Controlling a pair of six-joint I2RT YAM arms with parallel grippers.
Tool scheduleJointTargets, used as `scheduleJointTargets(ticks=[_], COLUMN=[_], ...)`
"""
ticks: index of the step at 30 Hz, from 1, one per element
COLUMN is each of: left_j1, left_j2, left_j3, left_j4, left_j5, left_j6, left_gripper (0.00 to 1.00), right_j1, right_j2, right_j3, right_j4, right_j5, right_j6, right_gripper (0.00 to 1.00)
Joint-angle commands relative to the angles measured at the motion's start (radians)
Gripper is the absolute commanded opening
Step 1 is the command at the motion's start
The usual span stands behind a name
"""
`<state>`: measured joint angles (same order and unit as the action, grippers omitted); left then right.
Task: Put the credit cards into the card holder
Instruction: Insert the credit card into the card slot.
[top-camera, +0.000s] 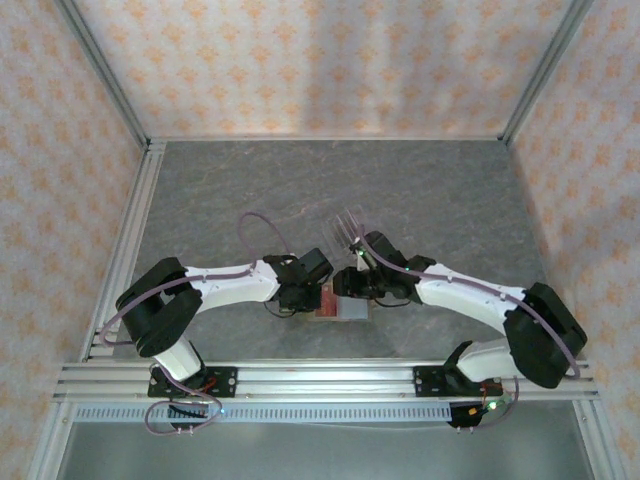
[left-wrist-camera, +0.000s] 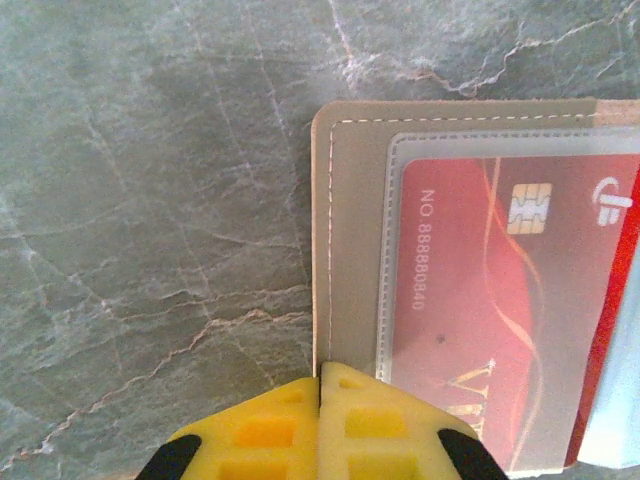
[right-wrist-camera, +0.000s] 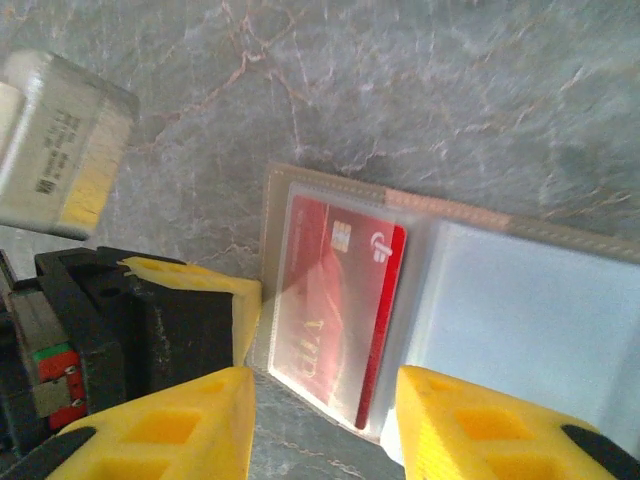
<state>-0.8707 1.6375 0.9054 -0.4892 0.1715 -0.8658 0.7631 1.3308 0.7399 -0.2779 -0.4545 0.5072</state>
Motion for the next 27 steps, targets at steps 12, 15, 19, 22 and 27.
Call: scheduleJointTargets(ticks=[12,15,19,22,27], left_j1=[-0.004,-0.005,-0.004,-0.004,-0.004], left_j2=[-0.025,-0.025,-0.029,-0.032,-0.035], left_j3=[-0.007,-0.007,-0.007,-0.008,-0.012], left_j4=[-0.031,-0.031,-0.035,-0.038,-0.037], left_j5=[-0.025,-0.026,-0.029,-0.031,-0.033], left_j6=[-0.006,-0.008,-0.007,-0.009,-0.009], left_gripper=[0.00,0.00,0.00,0.00,0.00], right_j1=[0.005,0.005,0.004,0.005,0.007], right_j2=[0.122,0.158,0.200,0.222,0.252], right_j3=[0.150,0.169,0.187,0.188,0.169], right_j4=[-0.287,-0.290,-0.299,-0.293,-0.274], right_j5=[0.238,0.251,0.266,0.269,0.271], right_j6=[-0.203,-0.219,-0.242,-0.248,-0.240], right_gripper=[0.32,0.31,0.30,0.30,0.29])
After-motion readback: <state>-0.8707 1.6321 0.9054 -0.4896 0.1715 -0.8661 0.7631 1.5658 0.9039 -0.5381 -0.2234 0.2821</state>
